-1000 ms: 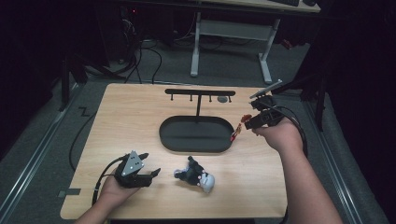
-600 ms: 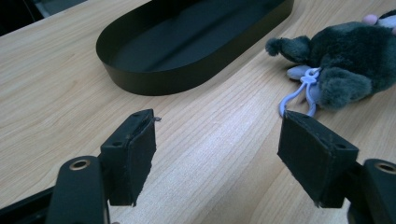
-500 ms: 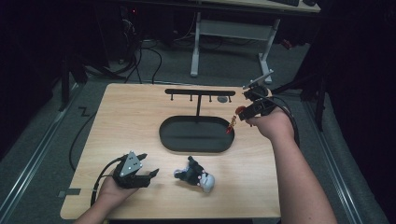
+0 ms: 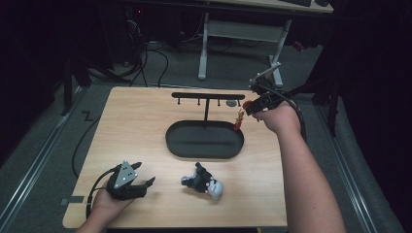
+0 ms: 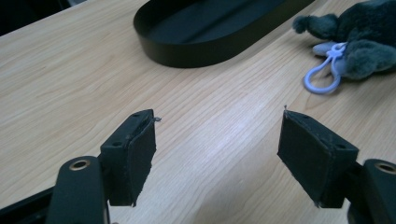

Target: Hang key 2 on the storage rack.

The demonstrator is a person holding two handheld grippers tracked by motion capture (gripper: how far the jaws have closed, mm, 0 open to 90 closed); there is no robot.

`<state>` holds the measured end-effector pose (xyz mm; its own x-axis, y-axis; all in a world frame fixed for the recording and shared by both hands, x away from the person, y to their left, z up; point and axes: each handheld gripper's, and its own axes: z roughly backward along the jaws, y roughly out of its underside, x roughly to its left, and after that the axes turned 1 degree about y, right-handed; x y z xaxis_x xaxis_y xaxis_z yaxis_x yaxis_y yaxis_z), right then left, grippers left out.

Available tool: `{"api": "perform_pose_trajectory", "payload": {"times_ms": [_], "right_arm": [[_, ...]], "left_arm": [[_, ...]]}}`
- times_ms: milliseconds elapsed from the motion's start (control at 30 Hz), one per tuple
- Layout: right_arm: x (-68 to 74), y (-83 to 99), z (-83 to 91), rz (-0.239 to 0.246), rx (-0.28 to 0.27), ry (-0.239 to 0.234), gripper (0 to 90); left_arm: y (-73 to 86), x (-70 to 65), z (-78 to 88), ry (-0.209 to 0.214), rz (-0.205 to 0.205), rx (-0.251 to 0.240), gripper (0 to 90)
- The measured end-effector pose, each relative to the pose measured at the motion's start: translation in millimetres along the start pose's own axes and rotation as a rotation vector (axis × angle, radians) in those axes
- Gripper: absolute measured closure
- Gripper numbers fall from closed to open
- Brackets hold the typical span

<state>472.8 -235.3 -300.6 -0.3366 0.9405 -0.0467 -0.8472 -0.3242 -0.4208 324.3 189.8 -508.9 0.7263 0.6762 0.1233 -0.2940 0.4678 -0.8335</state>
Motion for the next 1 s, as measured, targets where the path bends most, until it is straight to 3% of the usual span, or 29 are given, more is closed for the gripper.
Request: {"api": "perform_pose_trajectory", "payload": {"times_ms": [467, 1000], "right_arm": [[2.1, -20.1, -6.2, 0.007, -0.027, 0.005, 66.7], [-5.9, 3.4, -25.6, -0.030, -0.007, -0.001, 66.7]], "left_arm": [[13.8, 6.5, 18.8, -0.057, 0.035, 0.012, 28.0], [11.5, 2.2, 18.4, -0.050, 0.019, 0.008, 28.0]]}}
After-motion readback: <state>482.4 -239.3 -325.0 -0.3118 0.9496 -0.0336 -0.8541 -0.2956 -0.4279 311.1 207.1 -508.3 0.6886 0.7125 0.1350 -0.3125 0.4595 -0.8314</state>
